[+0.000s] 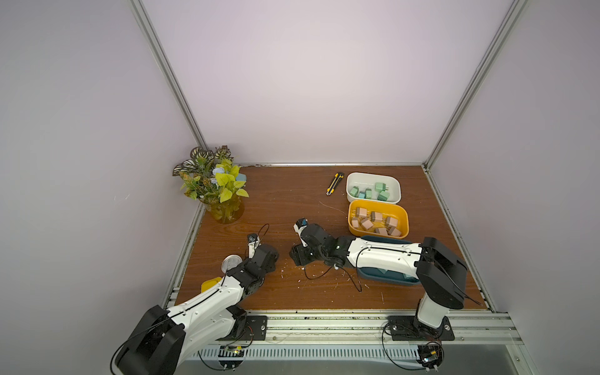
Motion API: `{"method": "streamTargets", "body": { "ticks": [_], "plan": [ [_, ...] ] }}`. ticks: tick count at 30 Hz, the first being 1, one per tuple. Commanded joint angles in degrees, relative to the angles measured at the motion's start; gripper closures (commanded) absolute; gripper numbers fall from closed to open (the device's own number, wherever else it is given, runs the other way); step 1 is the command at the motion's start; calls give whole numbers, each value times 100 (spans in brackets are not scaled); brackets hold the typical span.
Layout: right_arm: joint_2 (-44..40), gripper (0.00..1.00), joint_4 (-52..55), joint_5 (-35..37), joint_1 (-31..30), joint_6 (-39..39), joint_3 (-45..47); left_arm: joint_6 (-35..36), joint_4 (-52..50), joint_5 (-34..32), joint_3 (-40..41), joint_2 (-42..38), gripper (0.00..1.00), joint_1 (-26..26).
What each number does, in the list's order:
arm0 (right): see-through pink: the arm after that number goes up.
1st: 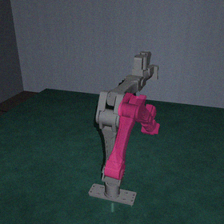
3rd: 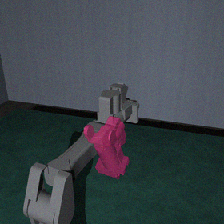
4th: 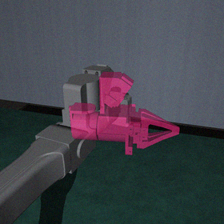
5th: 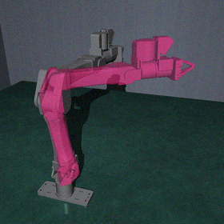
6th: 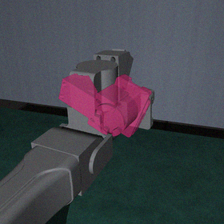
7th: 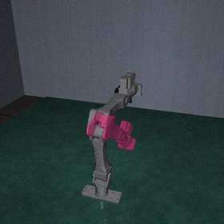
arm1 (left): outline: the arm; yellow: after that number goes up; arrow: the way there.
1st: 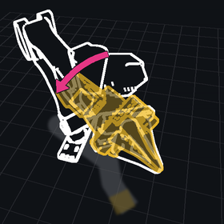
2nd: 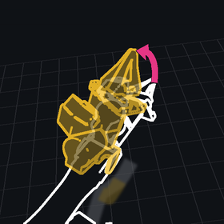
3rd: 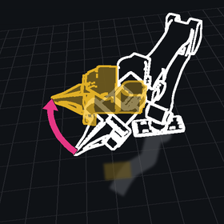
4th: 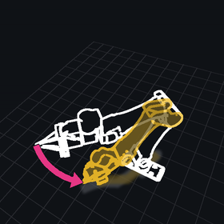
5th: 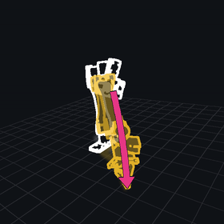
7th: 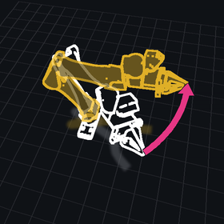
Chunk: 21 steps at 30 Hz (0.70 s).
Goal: Place the plugs by color into the storage box
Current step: Pick up the plug from the center of the board.
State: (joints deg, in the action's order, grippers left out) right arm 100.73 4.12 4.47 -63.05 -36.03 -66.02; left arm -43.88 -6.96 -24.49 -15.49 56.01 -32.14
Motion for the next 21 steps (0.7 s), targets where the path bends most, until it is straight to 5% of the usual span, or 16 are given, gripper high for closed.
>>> {"method": "streamTargets", "body": {
  "ticks": [1,21],
  "plan": [
    [-236,34,26,70,-41,-55,-91,40,132,-130,-18,75,44,71],
    [-633,44,202,321,-41,53,175,44,558,15,-80,659,49,73]
  ]
}}
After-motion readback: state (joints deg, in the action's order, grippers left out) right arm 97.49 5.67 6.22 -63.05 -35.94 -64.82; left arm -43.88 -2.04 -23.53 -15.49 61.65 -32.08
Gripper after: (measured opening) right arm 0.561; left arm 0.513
